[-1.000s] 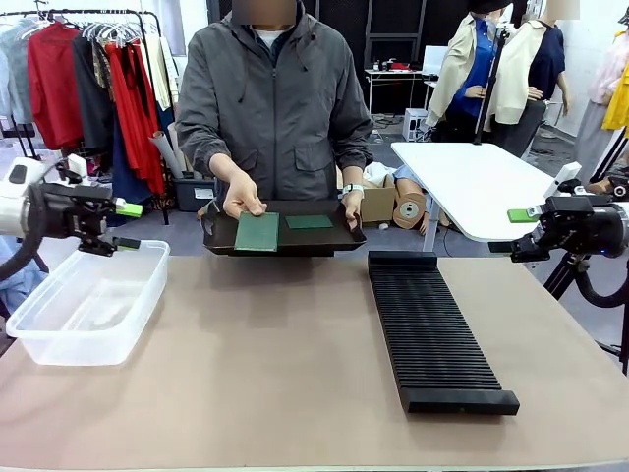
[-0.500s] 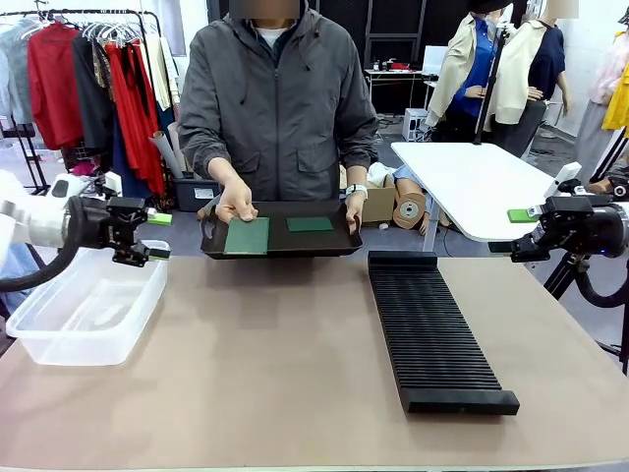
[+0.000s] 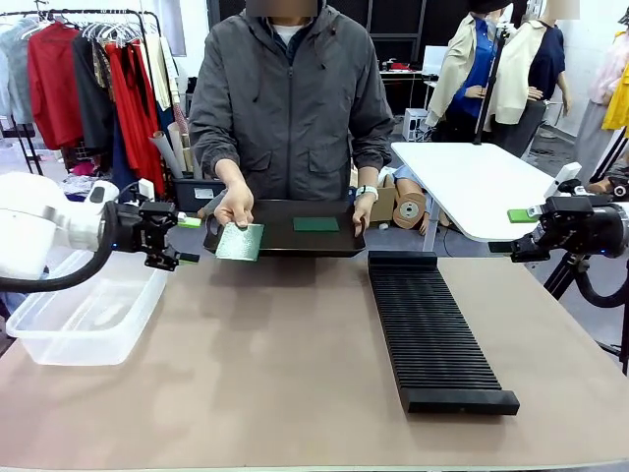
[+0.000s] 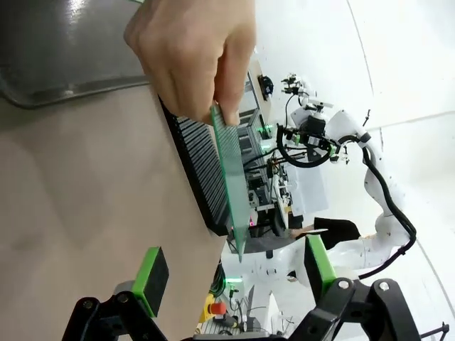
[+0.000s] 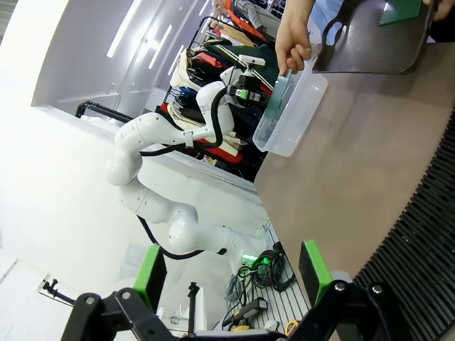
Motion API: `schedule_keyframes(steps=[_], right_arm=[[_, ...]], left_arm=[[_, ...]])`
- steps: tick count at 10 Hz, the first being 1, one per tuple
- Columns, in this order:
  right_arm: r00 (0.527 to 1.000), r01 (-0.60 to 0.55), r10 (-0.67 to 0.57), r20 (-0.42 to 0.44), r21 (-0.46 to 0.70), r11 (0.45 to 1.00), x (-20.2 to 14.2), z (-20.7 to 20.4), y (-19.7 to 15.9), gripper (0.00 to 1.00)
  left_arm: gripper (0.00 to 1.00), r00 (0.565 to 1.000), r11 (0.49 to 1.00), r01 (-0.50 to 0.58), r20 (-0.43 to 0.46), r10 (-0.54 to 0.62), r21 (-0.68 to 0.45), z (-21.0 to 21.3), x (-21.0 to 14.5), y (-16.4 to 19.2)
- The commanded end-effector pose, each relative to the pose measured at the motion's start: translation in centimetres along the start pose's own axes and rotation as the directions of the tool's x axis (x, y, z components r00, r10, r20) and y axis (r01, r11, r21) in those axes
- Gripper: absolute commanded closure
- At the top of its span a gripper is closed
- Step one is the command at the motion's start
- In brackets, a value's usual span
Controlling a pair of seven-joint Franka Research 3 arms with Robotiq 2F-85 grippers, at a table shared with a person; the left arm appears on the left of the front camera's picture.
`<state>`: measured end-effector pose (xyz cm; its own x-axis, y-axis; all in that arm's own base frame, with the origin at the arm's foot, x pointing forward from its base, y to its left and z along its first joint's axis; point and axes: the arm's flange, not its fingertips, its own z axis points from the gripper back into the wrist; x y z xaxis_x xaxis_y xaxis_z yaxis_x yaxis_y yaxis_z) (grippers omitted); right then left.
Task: Sort PCBs into racks and boxes based on the side picked up.
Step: Pick up the Blank PCB handed by the Human.
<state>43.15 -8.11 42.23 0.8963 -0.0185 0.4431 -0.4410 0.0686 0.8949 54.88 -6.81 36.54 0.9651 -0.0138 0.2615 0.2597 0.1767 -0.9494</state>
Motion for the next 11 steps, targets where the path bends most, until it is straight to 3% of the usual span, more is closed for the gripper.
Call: schedule_keyframes(steps=[1, 7, 11], right_arm=[[1.0, -0.008, 0.008, 0.0, -0.001, 1.0, 0.2, 0.1, 0.1, 0.0], [1.0, -0.008, 0.008, 0.0, -0.001, 1.0, 0.2, 0.1, 0.1, 0.0], [1.0, -0.008, 0.008, 0.0, -0.001, 1.0, 0.2, 0.1, 0.1, 0.0]], left_arm=[[0.0, 1.0, 1.0, -0.018, -0.011, 0.018, -0.018, -1.4, 1.0, 0.1], [0.0, 0.998, 0.993, 0.013, -0.056, -0.02, -0.115, -5.5, 2.6, 0.3], [0.0, 0.998, 0.988, -0.007, -0.062, -0.003, -0.155, -6.0, 3.5, 1.5]])
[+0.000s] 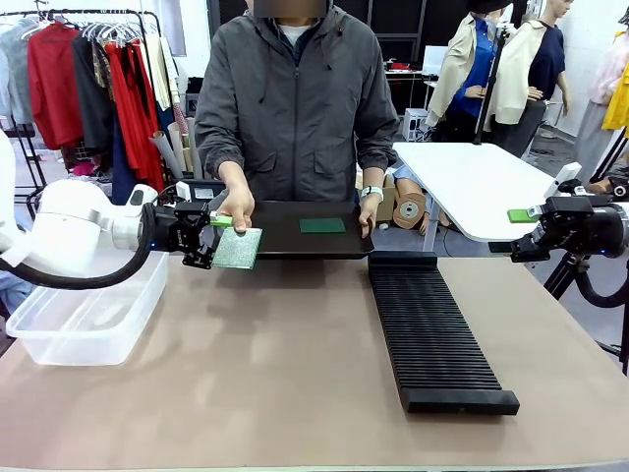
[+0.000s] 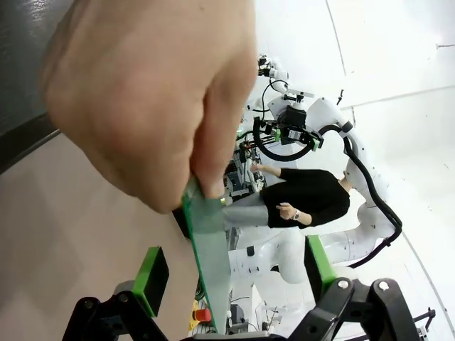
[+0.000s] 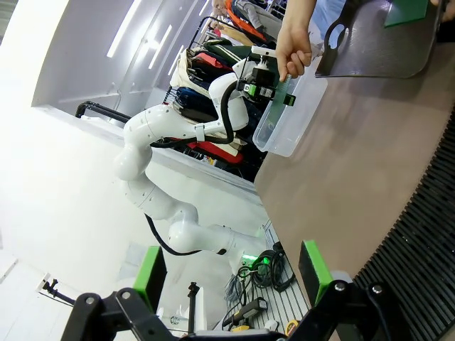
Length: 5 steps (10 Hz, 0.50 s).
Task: Sort PCBs into racks and boxes based on the side picked up.
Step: Pick up the Blank PCB handed by the Human.
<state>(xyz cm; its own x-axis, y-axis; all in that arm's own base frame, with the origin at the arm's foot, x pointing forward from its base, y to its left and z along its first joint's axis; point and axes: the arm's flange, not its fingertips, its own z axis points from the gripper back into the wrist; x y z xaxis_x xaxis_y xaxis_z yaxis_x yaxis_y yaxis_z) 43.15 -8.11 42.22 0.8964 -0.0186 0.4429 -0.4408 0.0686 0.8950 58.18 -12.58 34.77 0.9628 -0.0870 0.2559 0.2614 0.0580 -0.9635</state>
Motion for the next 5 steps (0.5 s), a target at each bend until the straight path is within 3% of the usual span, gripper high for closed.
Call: schedule_keyframes(steps=[1, 3, 5], right_arm=[[1.0, -0.009, 0.009, 0.0, -0.001, 1.0, 0.18, 0.06, 0.14, 0.0], [1.0, -0.009, 0.009, 0.0, -0.001, 1.0, 0.18, 0.06, 0.14, 0.0], [1.0, -0.009, 0.009, 0.0, -0.001, 1.0, 0.18, 0.06, 0.14, 0.0]], left_arm=[[0.0, 1.0, 0.999, -0.009, 0.004, 0.009, -0.036, -0.02, 0.8, 0.25], [0.05, 1.0, 0.999, -0.027, -0.002, 0.027, -0.034, -0.17, 0.85, 0.75], [0.39, 1.0, 0.999, -0.031, -0.002, 0.031, -0.015, -0.11, 0.78, 0.81]])
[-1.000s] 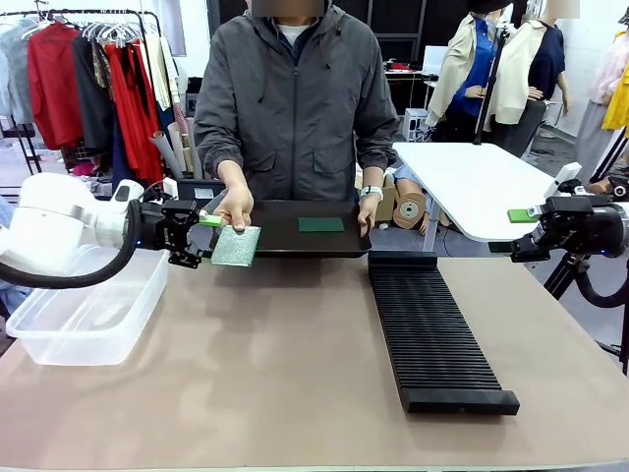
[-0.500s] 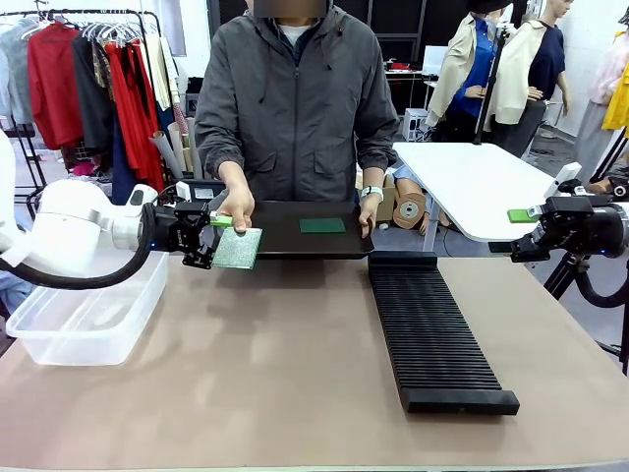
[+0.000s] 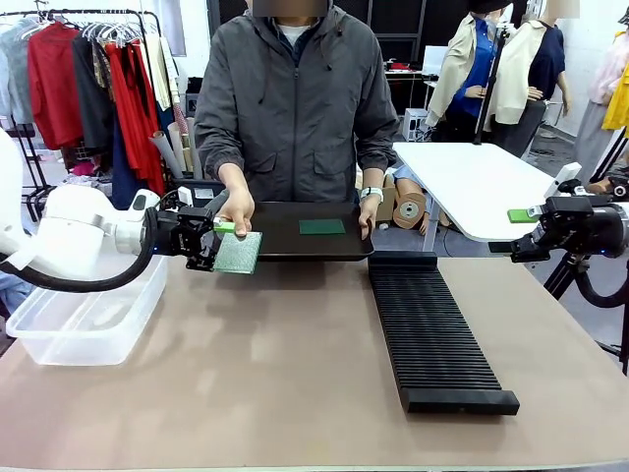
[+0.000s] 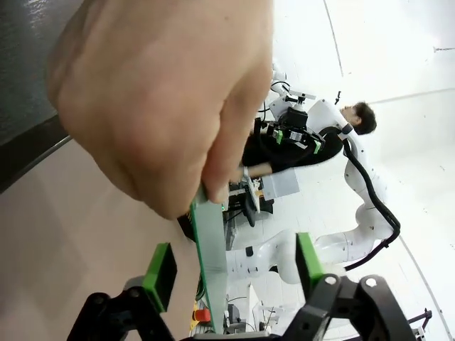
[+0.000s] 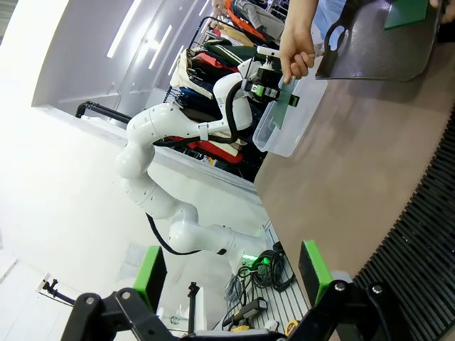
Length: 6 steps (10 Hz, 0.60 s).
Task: Sort PCBs into racks and boxes based on the side picked up.
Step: Pick up the Blank PCB handed by the Human.
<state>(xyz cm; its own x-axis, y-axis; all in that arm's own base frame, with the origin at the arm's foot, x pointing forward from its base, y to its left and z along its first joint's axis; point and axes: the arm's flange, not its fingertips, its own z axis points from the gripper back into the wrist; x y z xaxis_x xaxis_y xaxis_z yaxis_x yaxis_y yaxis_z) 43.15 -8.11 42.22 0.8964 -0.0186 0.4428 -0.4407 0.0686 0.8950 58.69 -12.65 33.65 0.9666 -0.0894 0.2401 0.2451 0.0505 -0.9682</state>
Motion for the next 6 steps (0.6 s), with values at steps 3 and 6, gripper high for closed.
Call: schedule_keyframes(steps=[3, 6], right_arm=[[1.0, -0.009, 0.009, 0.0, -0.001, 1.0, 0.18, 0.06, 0.14, 0.0], [1.0, -0.009, 0.009, 0.0, -0.001, 1.0, 0.18, 0.06, 0.14, 0.0]], left_arm=[[0.98, 1.0, 1.0, -0.018, 0.002, 0.018, 0.015, 0.15, 0.49, -0.44], [1.0, 1.0, 0.999, -0.026, -0.002, 0.026, 0.023, 0.3, 0.48, -0.41]])
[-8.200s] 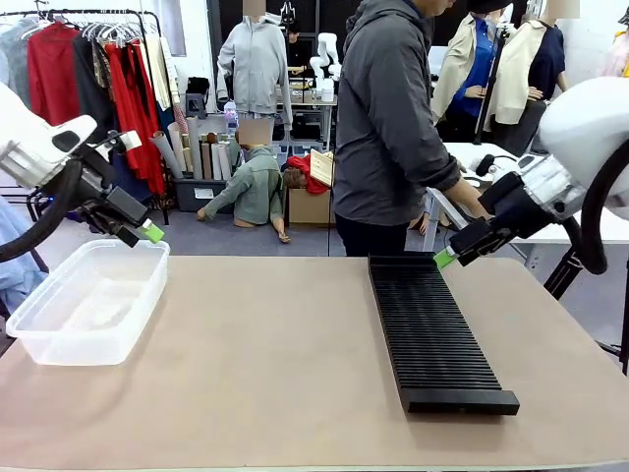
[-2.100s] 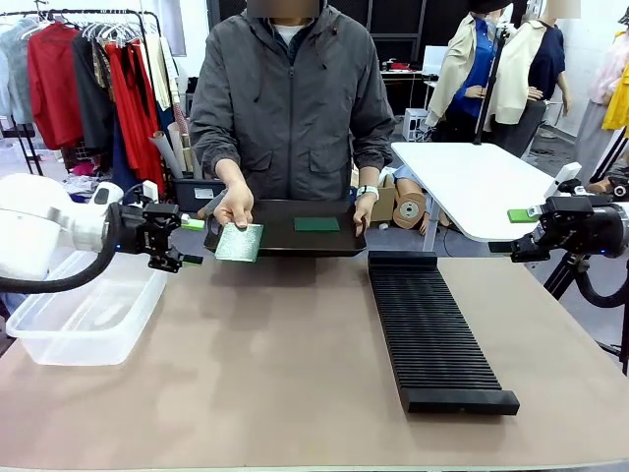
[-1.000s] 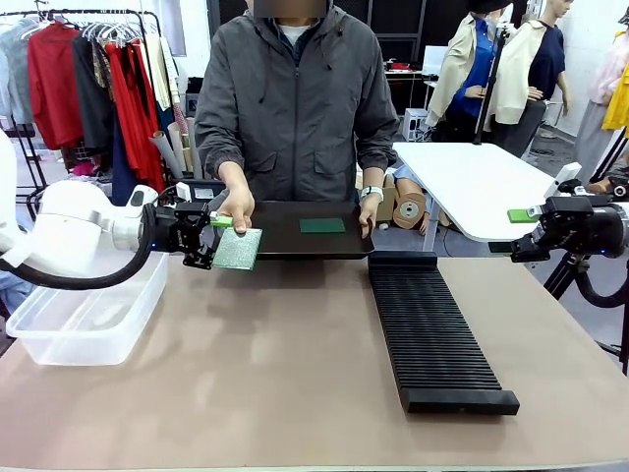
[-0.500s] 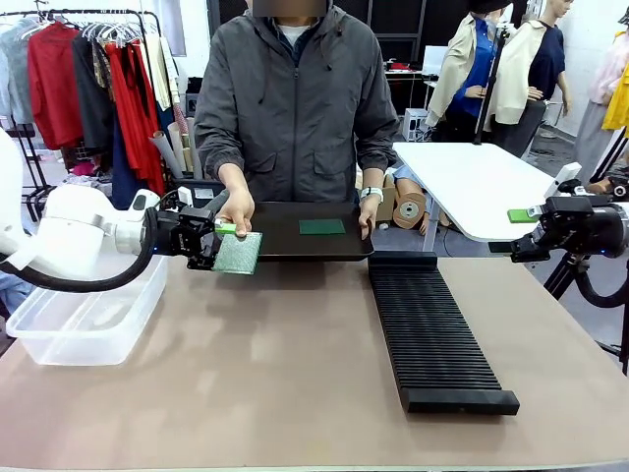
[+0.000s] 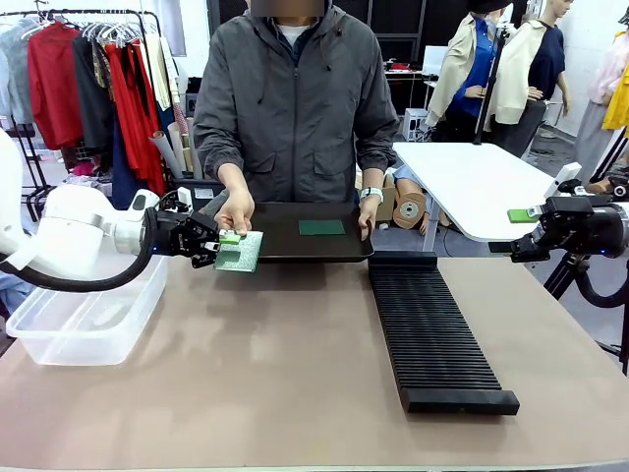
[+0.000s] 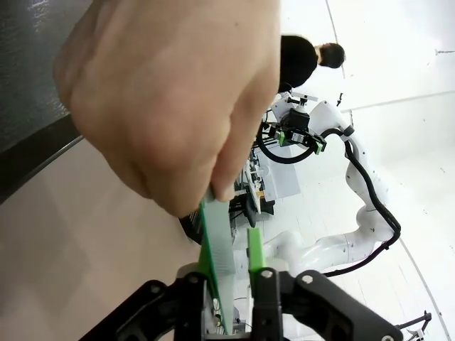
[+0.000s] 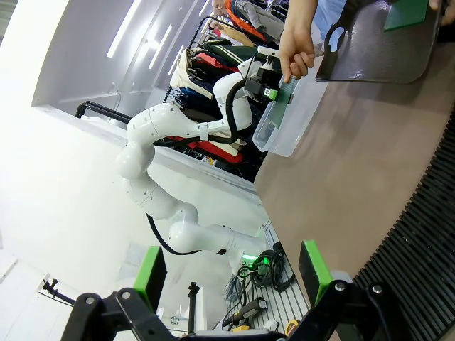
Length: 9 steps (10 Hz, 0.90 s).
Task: Sort PCBs into racks and boxes based on the side picked up.
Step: Pick up the Blank PCB handed by the Human.
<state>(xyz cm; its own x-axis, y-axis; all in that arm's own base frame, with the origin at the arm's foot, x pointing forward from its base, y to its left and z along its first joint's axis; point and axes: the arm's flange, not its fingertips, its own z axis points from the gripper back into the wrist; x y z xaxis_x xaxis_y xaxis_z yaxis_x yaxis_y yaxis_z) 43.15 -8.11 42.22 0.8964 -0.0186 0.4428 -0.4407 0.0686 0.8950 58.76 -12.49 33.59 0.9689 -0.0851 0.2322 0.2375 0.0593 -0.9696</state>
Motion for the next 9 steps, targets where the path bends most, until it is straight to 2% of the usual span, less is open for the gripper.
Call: schedule_keyframes(steps=[1, 5, 6, 7, 9], right_arm=[[1.0, -0.009, 0.009, 0.0, -0.001, 1.0, 0.18, 0.06, 0.14, 0.0], [1.0, -0.009, 0.009, 0.0, -0.001, 1.0, 0.18, 0.06, 0.14, 0.0], [1.0, -0.009, 0.009, 0.0, -0.001, 1.0, 0.18, 0.06, 0.14, 0.0], [1.0, -0.009, 0.009, 0.0, -0.001, 1.0, 0.18, 0.06, 0.14, 0.0], [1.0, -0.009, 0.009, 0.0, -0.001, 1.0, 0.18, 0.06, 0.14, 0.0]], left_arm=[[1.0, 1.0, 1.0, -0.019, -0.006, 0.019, 0.017, 0.17, 0.45, -0.49], [1.0, 1.0, 1.0, -0.021, -0.015, 0.022, 0.019, 0.25, 0.51, -0.56], [1.0, 1.0, 0.999, -0.003, -0.024, 0.004, 0.049, 0.14, 0.45, -0.6], [1.0, 1.0, 1.0, -0.004, 0.0, 0.004, 0.005, 0.06, 0.05, 0.0], [1.0, 1.0, 1.0, -0.004, 0.0, 0.004, 0.005, 0.06, 0.05, 0.0]])
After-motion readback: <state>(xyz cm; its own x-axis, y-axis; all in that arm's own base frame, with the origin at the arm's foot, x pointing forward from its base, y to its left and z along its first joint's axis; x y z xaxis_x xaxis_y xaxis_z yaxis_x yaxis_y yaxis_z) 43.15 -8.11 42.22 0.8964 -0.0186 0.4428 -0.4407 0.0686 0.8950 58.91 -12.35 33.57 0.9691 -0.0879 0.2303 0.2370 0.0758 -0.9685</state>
